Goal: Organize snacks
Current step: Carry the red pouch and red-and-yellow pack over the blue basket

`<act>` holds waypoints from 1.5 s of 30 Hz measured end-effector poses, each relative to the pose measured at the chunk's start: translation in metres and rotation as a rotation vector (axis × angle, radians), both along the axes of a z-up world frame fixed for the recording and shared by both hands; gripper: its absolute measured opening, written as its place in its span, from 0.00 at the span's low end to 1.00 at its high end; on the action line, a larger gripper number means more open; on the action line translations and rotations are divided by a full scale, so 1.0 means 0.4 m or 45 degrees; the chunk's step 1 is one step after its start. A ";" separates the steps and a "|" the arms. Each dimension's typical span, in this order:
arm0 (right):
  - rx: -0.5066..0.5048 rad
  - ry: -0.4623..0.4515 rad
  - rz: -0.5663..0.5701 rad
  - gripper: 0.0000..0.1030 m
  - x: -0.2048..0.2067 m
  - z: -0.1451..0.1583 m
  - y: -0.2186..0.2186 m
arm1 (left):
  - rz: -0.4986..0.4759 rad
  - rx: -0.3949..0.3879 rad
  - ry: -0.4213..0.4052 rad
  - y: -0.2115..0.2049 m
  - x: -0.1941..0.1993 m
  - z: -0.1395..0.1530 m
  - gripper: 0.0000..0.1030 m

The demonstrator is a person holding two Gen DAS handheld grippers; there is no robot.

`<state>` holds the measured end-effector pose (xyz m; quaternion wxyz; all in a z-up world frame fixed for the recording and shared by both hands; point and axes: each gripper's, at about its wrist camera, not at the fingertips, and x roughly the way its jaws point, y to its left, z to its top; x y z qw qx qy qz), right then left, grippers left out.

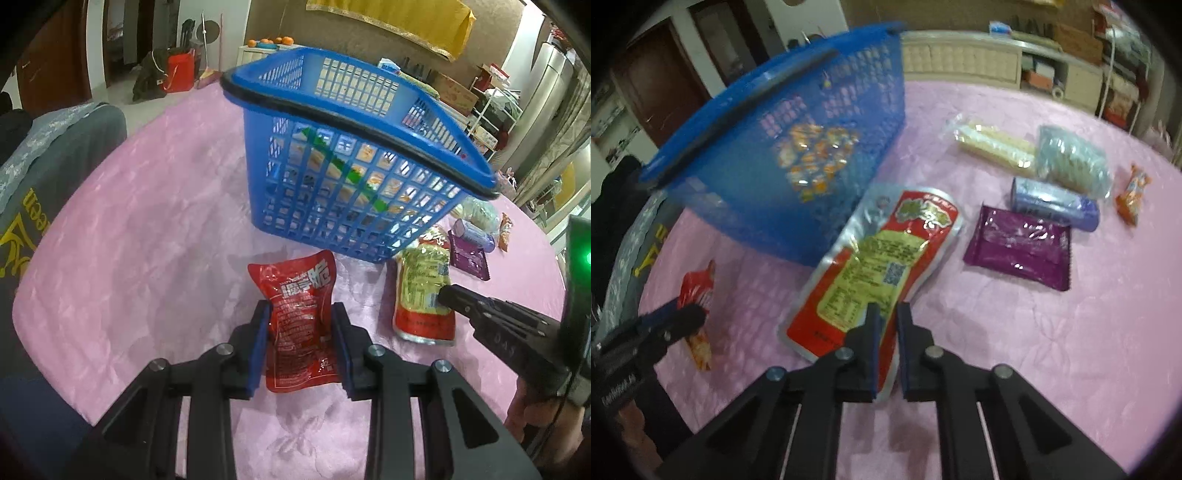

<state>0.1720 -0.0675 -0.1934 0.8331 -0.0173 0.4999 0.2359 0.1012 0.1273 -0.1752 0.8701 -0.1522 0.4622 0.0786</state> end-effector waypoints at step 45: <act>0.227 -0.424 0.061 0.07 0.025 0.435 -0.004 | -0.258 0.135 -0.264 -0.002 0.088 0.366 0.29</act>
